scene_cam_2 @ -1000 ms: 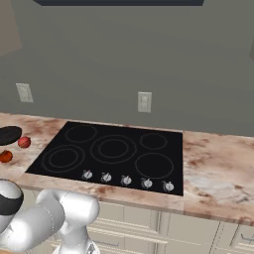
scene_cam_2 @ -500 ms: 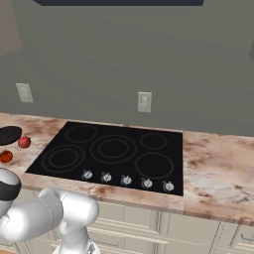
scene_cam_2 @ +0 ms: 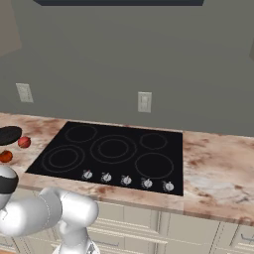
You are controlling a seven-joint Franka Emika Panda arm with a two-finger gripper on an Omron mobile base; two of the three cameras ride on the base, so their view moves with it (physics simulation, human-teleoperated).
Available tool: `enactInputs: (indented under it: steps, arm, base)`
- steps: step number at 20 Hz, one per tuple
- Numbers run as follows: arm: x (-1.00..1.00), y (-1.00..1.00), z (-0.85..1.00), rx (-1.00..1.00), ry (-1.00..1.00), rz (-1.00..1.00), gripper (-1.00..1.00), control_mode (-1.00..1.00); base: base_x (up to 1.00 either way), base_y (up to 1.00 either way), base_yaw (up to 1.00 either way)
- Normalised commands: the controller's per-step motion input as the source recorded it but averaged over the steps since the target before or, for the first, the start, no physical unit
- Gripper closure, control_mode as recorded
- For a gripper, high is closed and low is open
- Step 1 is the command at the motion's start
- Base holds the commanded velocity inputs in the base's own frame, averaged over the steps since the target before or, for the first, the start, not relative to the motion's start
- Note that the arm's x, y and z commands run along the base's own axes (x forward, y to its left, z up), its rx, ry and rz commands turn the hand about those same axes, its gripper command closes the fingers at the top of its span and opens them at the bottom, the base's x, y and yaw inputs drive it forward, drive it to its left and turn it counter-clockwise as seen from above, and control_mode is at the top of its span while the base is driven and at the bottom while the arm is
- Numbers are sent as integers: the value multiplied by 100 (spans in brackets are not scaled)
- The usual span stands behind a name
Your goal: Place the pan on the center burner on the stove. Then place the tomato and the onion in the pan and turn on the center burner.
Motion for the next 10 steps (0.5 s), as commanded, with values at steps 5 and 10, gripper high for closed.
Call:
enactInputs:
  steps: [5,10]
  arm:
    - [9,10,-13,0,0,0,-100,-100]
    - [25,6,-9,0,1,0,-100,-100]
  base:
    - [0,0,0]
    - [0,0,0]
